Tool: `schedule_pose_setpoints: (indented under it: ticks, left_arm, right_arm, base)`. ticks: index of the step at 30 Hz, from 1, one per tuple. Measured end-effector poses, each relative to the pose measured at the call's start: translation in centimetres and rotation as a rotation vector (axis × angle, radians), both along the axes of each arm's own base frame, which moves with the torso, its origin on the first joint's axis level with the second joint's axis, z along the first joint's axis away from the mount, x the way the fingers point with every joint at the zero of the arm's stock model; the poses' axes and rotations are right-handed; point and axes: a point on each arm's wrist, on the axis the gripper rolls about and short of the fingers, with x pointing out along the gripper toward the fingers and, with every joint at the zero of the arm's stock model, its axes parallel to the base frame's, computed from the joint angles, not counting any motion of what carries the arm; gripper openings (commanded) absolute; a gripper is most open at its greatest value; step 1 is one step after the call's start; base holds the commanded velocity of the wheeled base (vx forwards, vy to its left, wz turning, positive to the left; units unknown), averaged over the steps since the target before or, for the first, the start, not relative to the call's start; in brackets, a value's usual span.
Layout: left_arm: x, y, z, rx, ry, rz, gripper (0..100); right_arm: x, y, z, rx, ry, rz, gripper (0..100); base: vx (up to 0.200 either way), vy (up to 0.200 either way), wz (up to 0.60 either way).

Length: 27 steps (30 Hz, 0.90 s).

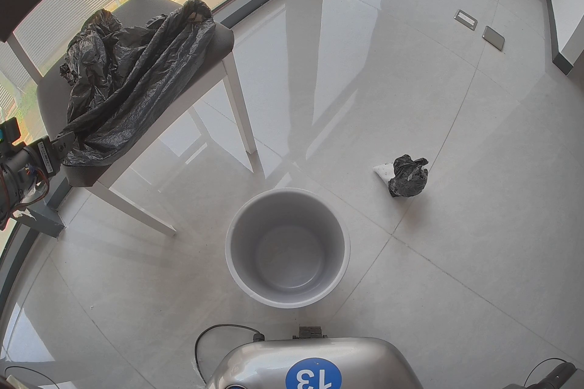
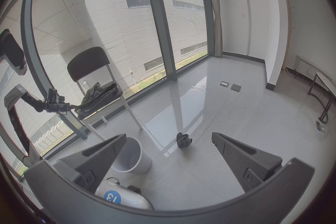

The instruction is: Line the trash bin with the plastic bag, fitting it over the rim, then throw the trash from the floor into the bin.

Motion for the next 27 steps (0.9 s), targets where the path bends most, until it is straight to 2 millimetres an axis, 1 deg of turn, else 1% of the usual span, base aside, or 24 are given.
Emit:
schedule_pose_setpoints:
  ticks: [16, 27]
  left_arm:
    - [2.4, 0.3, -0.4, -0.003, 0.016, 0.004, 100]
    - [4.6, 0.6, -0.6, -0.004, 0.035, 0.002, 100]
  right_arm:
    - [-0.7, 0.0, -0.2, 0.002, -0.02, 0.0, 100]
    - [-1.2, -0.1, -0.2, 0.003, -0.036, -0.003, 100]
  base:
    - [0.0, 0.0, 0.0]
    - [0.0, 0.0, 0.0]
